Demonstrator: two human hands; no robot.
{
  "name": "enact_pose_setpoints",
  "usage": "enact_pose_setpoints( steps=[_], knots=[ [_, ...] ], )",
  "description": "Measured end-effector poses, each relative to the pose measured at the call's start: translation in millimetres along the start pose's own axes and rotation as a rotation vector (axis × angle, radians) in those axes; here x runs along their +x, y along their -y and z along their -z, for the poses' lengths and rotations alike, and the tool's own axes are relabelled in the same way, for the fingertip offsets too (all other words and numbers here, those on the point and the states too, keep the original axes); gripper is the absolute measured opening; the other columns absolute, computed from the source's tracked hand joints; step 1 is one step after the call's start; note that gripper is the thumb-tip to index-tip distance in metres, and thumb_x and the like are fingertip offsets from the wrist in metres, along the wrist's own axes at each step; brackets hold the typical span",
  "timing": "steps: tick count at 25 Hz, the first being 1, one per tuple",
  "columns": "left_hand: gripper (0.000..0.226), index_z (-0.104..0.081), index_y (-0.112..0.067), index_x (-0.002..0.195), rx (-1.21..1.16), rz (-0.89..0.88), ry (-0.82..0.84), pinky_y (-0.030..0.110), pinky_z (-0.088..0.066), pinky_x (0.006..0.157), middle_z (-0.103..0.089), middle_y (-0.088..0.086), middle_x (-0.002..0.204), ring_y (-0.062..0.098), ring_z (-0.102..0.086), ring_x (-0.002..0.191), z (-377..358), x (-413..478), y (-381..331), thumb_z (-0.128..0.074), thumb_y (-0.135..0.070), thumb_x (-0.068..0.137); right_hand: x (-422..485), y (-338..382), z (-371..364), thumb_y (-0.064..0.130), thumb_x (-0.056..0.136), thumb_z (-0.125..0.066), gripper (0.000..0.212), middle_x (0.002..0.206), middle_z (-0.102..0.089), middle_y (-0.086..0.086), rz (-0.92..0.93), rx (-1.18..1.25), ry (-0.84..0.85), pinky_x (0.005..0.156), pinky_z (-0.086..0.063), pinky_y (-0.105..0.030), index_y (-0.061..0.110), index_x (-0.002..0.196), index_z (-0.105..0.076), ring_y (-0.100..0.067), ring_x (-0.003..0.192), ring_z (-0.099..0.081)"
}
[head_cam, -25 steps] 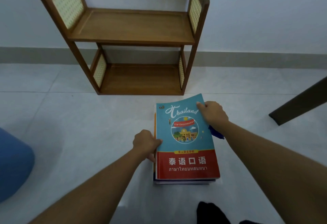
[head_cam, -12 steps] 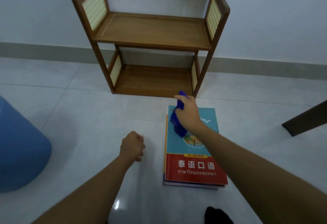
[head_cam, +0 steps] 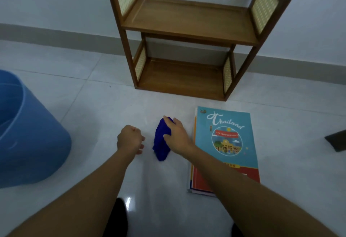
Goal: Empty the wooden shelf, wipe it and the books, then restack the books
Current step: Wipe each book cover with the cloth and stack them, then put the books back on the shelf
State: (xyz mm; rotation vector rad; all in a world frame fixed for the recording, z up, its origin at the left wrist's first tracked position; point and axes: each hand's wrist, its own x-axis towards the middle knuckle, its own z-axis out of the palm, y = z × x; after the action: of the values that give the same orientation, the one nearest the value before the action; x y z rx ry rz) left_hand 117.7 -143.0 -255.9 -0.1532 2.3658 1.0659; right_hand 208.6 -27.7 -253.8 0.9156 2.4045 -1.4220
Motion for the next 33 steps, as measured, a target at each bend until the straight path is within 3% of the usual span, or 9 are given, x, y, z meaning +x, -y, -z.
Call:
enact_pose_setpoints(
  steps=[2, 6, 9, 11, 14, 16, 21, 25, 33],
  knots=[
    [0.011, -0.051, -0.009, 0.096, -0.009, -0.027, 0.002, 0.039, -0.059, 0.063, -0.065, 0.013, 0.088, 0.029, -0.065, 0.069, -8.4, -3.1, -3.7, -0.042, -0.013, 0.100, 0.2, -3.0, 9.2, 0.007, 0.098, -0.042, 0.058, 0.158, -0.019, -0.009, 0.020, -0.067, -0.091, 0.096, -0.033, -0.019, 0.017, 0.152, -0.024, -0.024, 0.137, -0.033],
    [0.014, -0.054, -0.007, 0.093, -0.099, -0.117, 0.057, 0.036, -0.056, 0.058, -0.066, 0.012, 0.081, 0.024, -0.062, 0.062, -30.7, -17.7, -14.6, -0.042, -0.013, 0.098, -8.1, -17.0, 44.4, 0.015, 0.098, -0.044, 0.032, 0.128, -0.059, -0.007, 0.073, 0.006, -0.564, 0.091, -0.045, -0.026, 0.013, 0.127, -0.058, -0.018, 0.111, -0.056],
    [0.016, -0.057, -0.006, 0.090, -0.191, -0.179, 0.144, 0.033, -0.055, 0.058, -0.066, 0.012, 0.081, 0.020, -0.060, 0.062, -55.9, -31.5, -24.4, -0.045, -0.012, 0.097, -19.2, -42.7, 84.4, 0.018, 0.099, -0.043, 0.027, 0.117, -0.060, -0.006, 0.051, 0.041, -0.891, 0.089, -0.046, -0.028, 0.015, 0.121, -0.058, -0.017, 0.106, -0.055],
    [0.013, -0.059, -0.009, 0.094, -0.195, -0.207, 0.216, 0.038, -0.057, 0.072, -0.067, 0.011, 0.091, 0.021, -0.062, 0.074, -76.0, -38.9, -30.6, -0.048, -0.015, 0.096, -29.5, -66.0, 110.6, 0.018, 0.098, -0.045, 0.031, 0.123, -0.057, -0.007, -0.065, 0.036, -0.980, 0.092, -0.041, -0.028, 0.013, 0.128, -0.053, -0.020, 0.114, -0.051],
    [0.038, -0.050, -0.012, 0.130, -0.056, -0.199, 0.337, 0.036, -0.047, 0.095, -0.058, 0.009, 0.127, 0.024, -0.057, 0.112, -100.4, -50.1, -39.3, -0.054, -0.025, 0.094, -45.6, -105.1, 130.0, 0.025, 0.098, -0.050, 0.052, 0.145, -0.041, -0.010, -0.347, 0.074, -0.875, 0.102, -0.038, -0.038, 0.012, 0.145, -0.033, -0.026, 0.131, -0.041],
    [0.056, -0.035, -0.009, 0.143, 0.002, -0.159, 0.412, 0.032, -0.042, 0.096, -0.046, 0.008, 0.142, 0.025, -0.050, 0.124, -113.2, -57.8, -43.7, -0.054, -0.028, 0.094, -56.5, -126.4, 130.2, 0.030, 0.097, -0.053, 0.065, 0.152, -0.031, -0.013, -0.408, 0.136, -0.748, 0.107, -0.036, -0.044, 0.011, 0.150, -0.021, -0.030, 0.137, -0.036],
    [0.034, -0.054, -0.006, 0.117, 0.017, -0.053, 0.506, 0.044, -0.055, 0.087, -0.065, 0.011, 0.114, 0.027, -0.066, 0.096, -135.7, -61.2, -44.1, -0.061, -0.025, 0.089, -66.5, -152.5, 125.0, 0.033, 0.097, -0.052, 0.066, 0.148, -0.039, -0.014, -0.375, 0.269, -0.542, 0.097, -0.046, -0.042, 0.010, 0.150, -0.020, -0.032, 0.126, -0.050],
    [0.031, -0.057, -0.009, 0.114, 0.057, -0.054, 0.456, 0.045, -0.056, 0.086, -0.067, 0.009, 0.111, 0.028, -0.066, 0.096, -141.8, -63.7, -46.5, -0.062, -0.021, 0.086, -65.4, -159.5, 120.1, 0.036, 0.097, -0.050, 0.041, 0.128, -0.058, -0.009, -0.304, 0.306, -0.520, 0.081, -0.049, -0.033, 0.013, 0.130, -0.044, -0.024, 0.103, -0.061],
    [0.029, -0.058, -0.009, 0.110, -0.064, -0.037, 0.335, 0.045, -0.057, 0.082, -0.068, 0.008, 0.107, 0.027, -0.066, 0.092, -152.2, -66.3, -42.9, -0.066, -0.014, 0.082, -60.1, -165.6, 117.4, 0.036, 0.098, -0.049, 0.038, 0.124, -0.059, -0.006, -0.306, 0.372, -0.510, 0.081, -0.051, -0.034, 0.013, 0.129, -0.042, -0.025, 0.104, -0.062]
  ],
)
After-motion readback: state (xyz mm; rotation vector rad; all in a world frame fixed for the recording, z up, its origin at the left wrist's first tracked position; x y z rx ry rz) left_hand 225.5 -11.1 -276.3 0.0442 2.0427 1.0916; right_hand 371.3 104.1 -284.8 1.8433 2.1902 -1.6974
